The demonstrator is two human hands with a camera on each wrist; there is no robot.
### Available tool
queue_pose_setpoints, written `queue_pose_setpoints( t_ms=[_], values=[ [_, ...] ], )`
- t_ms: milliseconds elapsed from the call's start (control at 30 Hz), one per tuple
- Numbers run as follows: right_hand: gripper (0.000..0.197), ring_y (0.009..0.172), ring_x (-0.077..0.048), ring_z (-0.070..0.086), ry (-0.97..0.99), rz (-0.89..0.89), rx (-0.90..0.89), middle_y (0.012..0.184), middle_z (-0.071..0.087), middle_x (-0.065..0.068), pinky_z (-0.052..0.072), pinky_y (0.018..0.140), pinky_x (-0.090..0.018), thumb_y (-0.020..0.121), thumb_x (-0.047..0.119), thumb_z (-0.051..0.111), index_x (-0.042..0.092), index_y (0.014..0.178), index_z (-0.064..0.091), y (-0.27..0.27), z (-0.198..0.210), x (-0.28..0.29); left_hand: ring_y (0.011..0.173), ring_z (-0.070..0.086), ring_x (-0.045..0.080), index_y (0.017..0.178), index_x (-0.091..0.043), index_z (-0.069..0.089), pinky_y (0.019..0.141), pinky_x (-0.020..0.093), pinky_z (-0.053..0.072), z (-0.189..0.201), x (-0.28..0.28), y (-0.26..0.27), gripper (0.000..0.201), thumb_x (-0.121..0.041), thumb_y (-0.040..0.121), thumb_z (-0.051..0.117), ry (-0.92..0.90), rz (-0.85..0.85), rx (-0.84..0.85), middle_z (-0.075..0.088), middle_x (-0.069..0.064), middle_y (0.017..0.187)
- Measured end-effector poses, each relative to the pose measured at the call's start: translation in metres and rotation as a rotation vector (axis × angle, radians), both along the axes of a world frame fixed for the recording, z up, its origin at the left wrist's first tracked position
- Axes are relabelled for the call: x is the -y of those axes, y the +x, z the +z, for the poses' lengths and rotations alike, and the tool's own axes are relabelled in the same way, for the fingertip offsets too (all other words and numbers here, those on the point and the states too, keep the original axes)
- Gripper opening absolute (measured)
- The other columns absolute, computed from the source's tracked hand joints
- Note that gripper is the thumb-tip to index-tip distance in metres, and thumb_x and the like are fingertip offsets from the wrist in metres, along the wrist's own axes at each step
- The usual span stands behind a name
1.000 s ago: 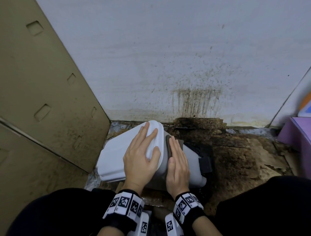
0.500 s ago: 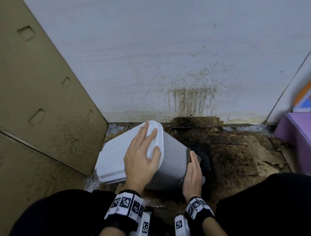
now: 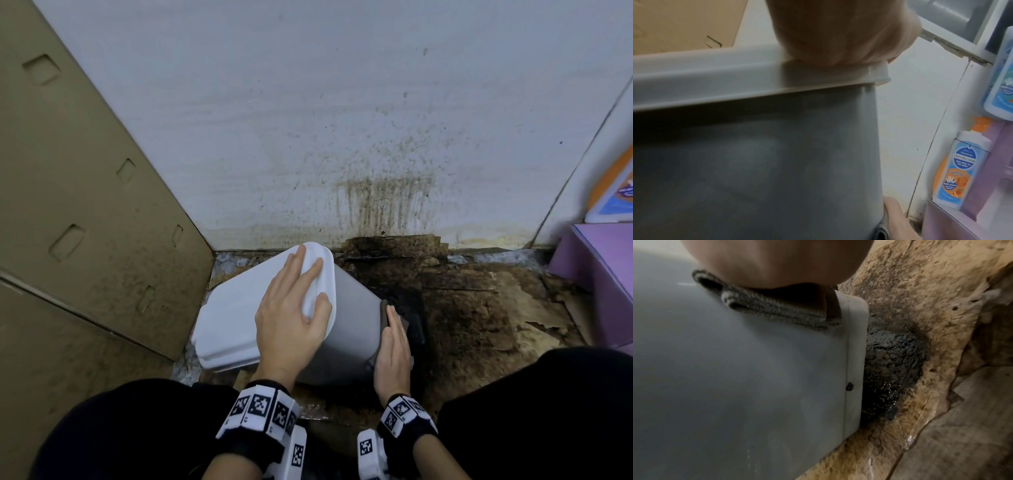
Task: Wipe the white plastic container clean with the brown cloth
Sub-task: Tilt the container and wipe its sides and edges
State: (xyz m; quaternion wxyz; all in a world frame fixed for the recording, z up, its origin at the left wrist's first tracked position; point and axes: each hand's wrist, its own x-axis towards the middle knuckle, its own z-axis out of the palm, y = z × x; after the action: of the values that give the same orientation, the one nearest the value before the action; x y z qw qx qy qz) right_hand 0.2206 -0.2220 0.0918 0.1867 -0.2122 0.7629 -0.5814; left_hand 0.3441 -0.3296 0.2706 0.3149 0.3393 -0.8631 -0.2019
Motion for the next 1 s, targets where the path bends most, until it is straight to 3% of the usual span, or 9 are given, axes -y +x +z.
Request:
queue_pose_setpoints(
  t_ms=[133, 267, 300, 433, 533, 633, 800, 900, 1000],
  values=[
    [0.059, 0.147, 0.003, 0.024, 0.010, 0.009, 0.014, 0.163, 0.033, 0.007, 0.010, 0.119, -0.010, 0.102, 0.039, 0.022, 0.021, 0.156, 0.037, -0.002, 0.001, 0.001, 0.149, 0.035, 0.007, 0.142, -0.032, 0.060, 0.109, 0.044, 0.047, 0.001, 0.002, 0.003, 0.054, -0.041, 0.091, 0.043, 0.008, 0.003, -0.004, 0.039, -0.014, 0.161],
    [0.059, 0.150, -0.006, 0.026, -0.023, -0.045, 0.066, 0.163, 0.033, 0.002, 0.015, 0.127, -0.036, 0.100, 0.036, 0.022, 0.019, 0.154, 0.038, 0.004, 0.011, 0.011, 0.148, 0.036, 0.006, 0.140, -0.033, 0.061, 0.106, 0.045, 0.049, -0.001, 0.005, 0.006, 0.054, -0.041, 0.090, 0.044, 0.016, 0.029, -0.026, 0.039, -0.015, 0.160],
    [0.059, 0.149, -0.006, 0.026, -0.022, -0.057, 0.072, 0.163, 0.033, 0.002, 0.015, 0.127, -0.038, 0.099, 0.035, 0.021, 0.019, 0.154, 0.037, 0.008, 0.017, 0.014, 0.148, 0.037, 0.006, 0.140, -0.033, 0.061, 0.105, 0.045, 0.050, -0.001, 0.005, 0.007, 0.054, -0.041, 0.090, 0.044, 0.016, 0.035, -0.030, 0.040, -0.015, 0.160],
    [0.060, 0.150, -0.003, 0.026, -0.062, -0.070, 0.055, 0.161, 0.033, 0.008, 0.015, 0.127, -0.035, 0.098, 0.033, 0.020, 0.019, 0.154, 0.037, 0.025, 0.051, 0.028, 0.149, 0.037, 0.008, 0.140, -0.032, 0.061, 0.106, 0.046, 0.049, -0.001, 0.003, 0.004, 0.055, -0.041, 0.089, 0.044, 0.007, 0.034, -0.021, 0.040, -0.013, 0.161],
    [0.058, 0.149, 0.007, 0.019, -0.118, 0.020, 0.066, 0.161, 0.026, 0.020, 0.011, 0.127, -0.032, 0.100, 0.039, 0.017, 0.031, 0.155, 0.032, 0.039, 0.087, 0.042, 0.149, 0.037, 0.010, 0.140, -0.031, 0.061, 0.108, 0.046, 0.048, -0.001, 0.002, 0.002, 0.054, -0.040, 0.089, 0.044, 0.004, 0.032, -0.019, 0.041, -0.012, 0.160],
    [0.053, 0.149, 0.011, 0.012, -0.161, 0.126, 0.019, 0.164, 0.020, 0.021, 0.008, 0.126, -0.027, 0.102, 0.038, 0.016, 0.037, 0.154, 0.025, 0.049, 0.110, 0.047, 0.149, 0.037, 0.010, 0.140, -0.031, 0.061, 0.110, 0.044, 0.046, -0.001, 0.003, 0.003, 0.054, -0.041, 0.090, 0.044, 0.012, 0.032, -0.019, 0.040, -0.012, 0.160],
    [0.057, 0.153, 0.003, 0.012, -0.138, 0.195, -0.082, 0.165, 0.021, 0.017, 0.014, 0.128, -0.038, 0.103, 0.038, 0.023, 0.029, 0.159, 0.025, 0.044, 0.109, 0.043, 0.150, 0.035, 0.009, 0.141, -0.032, 0.059, 0.113, 0.043, 0.044, 0.000, 0.004, 0.005, 0.054, -0.042, 0.091, 0.043, 0.017, 0.011, 0.003, 0.038, -0.012, 0.162],
    [0.058, 0.151, 0.007, 0.013, -0.020, 0.239, -0.187, 0.163, 0.020, 0.027, 0.011, 0.126, -0.041, 0.101, 0.053, 0.022, 0.039, 0.158, 0.025, 0.035, 0.110, 0.037, 0.150, 0.032, 0.007, 0.142, -0.033, 0.058, 0.114, 0.041, 0.042, 0.000, 0.006, 0.004, 0.055, -0.043, 0.091, 0.042, 0.024, 0.006, 0.007, 0.036, -0.013, 0.162],
    [0.047, 0.151, 0.008, 0.010, -0.054, 0.268, -0.166, 0.161, 0.019, 0.032, 0.010, 0.127, -0.041, 0.106, 0.048, 0.028, 0.048, 0.153, 0.023, 0.032, 0.111, 0.036, 0.150, 0.031, 0.005, 0.143, -0.034, 0.057, 0.114, 0.038, 0.041, 0.001, 0.005, 0.004, 0.056, -0.045, 0.091, 0.040, 0.028, 0.007, 0.005, 0.035, -0.016, 0.162]
  ],
)
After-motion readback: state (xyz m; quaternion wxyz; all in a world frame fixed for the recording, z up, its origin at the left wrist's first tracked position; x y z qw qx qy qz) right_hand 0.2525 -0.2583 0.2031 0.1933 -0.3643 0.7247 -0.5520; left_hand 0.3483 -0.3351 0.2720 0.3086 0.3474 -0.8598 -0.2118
